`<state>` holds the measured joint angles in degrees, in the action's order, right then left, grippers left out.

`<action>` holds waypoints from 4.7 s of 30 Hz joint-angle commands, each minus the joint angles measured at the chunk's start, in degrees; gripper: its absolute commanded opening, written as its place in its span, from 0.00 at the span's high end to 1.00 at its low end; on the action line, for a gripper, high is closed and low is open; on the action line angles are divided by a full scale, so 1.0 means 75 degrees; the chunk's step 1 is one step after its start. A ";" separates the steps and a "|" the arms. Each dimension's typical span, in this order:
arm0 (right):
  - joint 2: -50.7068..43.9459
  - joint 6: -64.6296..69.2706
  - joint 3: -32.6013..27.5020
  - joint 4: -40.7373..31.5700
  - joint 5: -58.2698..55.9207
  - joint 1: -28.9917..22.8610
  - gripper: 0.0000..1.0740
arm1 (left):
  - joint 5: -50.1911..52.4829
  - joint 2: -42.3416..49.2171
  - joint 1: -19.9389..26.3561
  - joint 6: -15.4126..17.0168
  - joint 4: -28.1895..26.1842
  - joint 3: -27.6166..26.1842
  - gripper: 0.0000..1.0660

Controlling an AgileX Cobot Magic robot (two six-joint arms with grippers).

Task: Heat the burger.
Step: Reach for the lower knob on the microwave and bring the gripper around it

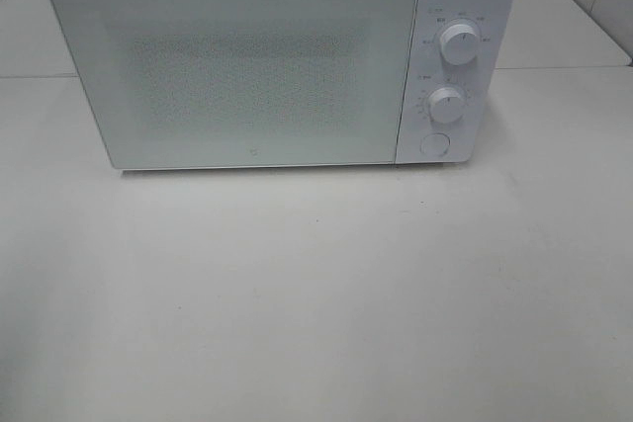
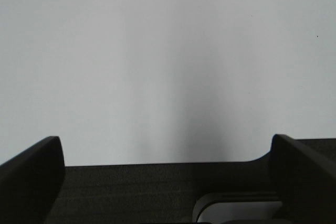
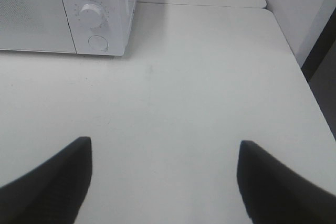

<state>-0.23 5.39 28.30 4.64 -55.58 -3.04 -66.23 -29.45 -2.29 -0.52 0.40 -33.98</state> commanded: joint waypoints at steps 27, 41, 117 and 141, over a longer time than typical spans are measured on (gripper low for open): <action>-0.0183 -0.0031 -0.0023 0.0015 0.0076 0.0061 0.32 | 0.0649 0.4087 0.0031 -0.0038 -0.0053 0.0565 0.08; -0.0183 -0.0038 -0.0023 0.0015 0.0076 0.0061 0.32 | 0.0649 0.4079 0.0031 -0.0038 -0.0053 0.0565 0.08; 0.7922 -0.0901 -0.0772 -0.0244 1.0542 0.0061 0.29 | 0.0649 0.4079 0.0031 -0.0038 -0.0053 0.0565 0.08; 1.2330 -0.3629 -0.0649 -0.5928 1.6020 -0.3995 0.29 | 0.0649 0.4079 0.0031 -0.0038 -0.0053 0.0565 0.08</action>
<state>90.36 -21.26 22.69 -37.59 60.91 -31.00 -61.54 0.34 -2.29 -0.86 0.40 -29.74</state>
